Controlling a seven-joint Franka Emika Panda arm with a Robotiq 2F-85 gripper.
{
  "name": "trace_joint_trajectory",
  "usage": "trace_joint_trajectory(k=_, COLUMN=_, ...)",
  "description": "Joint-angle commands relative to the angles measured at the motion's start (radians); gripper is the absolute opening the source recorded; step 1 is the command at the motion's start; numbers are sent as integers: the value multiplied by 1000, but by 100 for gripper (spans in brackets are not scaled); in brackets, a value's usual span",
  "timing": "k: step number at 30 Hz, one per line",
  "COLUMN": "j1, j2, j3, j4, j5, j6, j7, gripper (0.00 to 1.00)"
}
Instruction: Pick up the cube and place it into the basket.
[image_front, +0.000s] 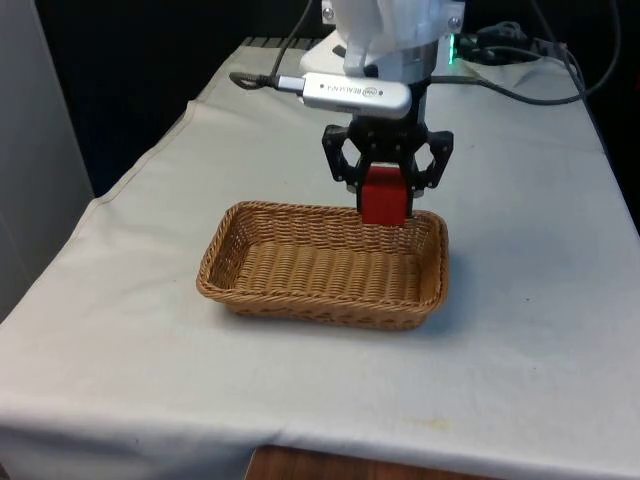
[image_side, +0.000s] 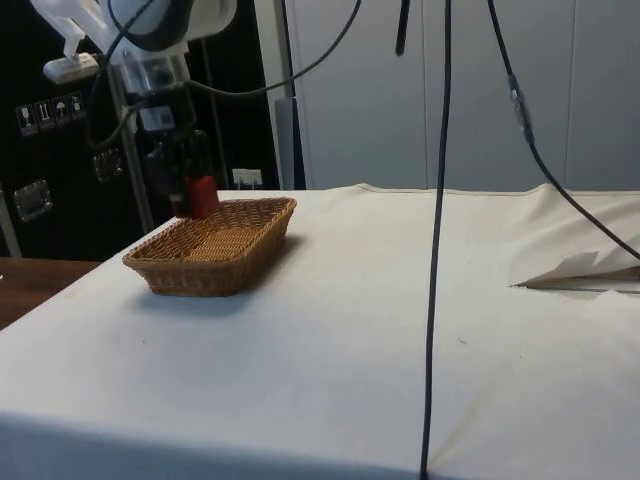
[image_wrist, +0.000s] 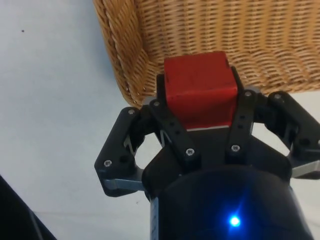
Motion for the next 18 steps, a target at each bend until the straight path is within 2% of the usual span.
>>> trace_joint_trajectory(k=1, j1=-6, j2=7, j3=7, j4=-3, j5=15, j6=15, j7=-10, gripper=1)
trace_joint_trajectory(k=6, j1=-6, j2=21, j3=6, j4=-3, j5=34, j6=25, j7=-19, gripper=1)
trace_joint_trajectory(k=7, j1=-1, j2=20, j3=0, j4=0, j5=26, j6=15, j7=-13, gripper=1)
trace_joint_trajectory(k=8, j1=-6, j2=27, j3=6, j4=-3, j5=39, j6=30, j7=-21, gripper=1)
trace_joint_trajectory(k=16, j1=-6, j2=50, j3=6, j4=0, j5=56, j6=41, j7=-28, gripper=1)
trace_joint_trajectory(k=17, j1=-1, j2=48, j3=0, j4=0, j5=48, j6=32, j7=-22, gripper=1)
trace_joint_trajectory(k=18, j1=-6, j2=52, j3=6, j4=0, j5=57, j6=42, j7=-28, gripper=1)
